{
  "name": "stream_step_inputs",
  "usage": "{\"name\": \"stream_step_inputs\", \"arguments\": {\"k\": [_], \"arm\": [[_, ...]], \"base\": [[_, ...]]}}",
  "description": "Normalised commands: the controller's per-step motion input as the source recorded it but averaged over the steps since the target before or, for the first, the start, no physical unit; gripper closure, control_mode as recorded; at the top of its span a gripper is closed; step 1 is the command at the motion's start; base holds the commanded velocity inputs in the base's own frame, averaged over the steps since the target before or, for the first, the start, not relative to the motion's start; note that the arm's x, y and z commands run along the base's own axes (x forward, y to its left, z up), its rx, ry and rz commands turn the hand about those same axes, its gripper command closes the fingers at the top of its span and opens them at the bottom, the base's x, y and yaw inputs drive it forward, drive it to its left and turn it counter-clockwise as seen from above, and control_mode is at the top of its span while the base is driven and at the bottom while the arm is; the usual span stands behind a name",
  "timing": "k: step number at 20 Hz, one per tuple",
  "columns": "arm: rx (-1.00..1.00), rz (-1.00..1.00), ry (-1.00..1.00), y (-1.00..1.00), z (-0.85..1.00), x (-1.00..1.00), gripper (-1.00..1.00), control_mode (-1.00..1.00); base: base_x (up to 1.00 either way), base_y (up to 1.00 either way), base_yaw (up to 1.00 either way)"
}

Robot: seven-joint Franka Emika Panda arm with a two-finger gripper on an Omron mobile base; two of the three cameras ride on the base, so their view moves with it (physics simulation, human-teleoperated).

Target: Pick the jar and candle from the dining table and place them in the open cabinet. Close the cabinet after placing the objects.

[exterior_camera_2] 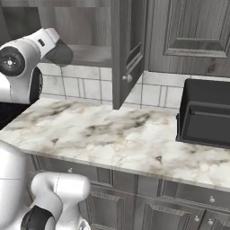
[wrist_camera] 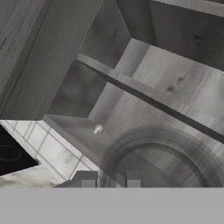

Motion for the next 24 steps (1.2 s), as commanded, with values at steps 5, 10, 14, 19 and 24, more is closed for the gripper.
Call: {"name": "stream_step_inputs", "arguments": {"k": [5,10,14,19,24], "arm": [[0.0,0.0,0.0,0.0,0.01,0.22,1.0,-1.0],[0.0,0.0,0.02,0.0,0.0,0.37,1.0,-1.0],[0.0,0.0,0.04,0.0,0.0,0.36,1.0,-1.0],[0.0,0.0,0.05,0.0,0.0,0.37,1.0,-1.0],[0.01,0.0,0.05,0.0,0.0,0.32,1.0,-1.0]], "base": [[0.0,0.0,0.0],[0.0,0.0,0.0],[0.0,0.0,0.0],[0.0,0.0,0.0],[0.0,0.0,0.0]]}}
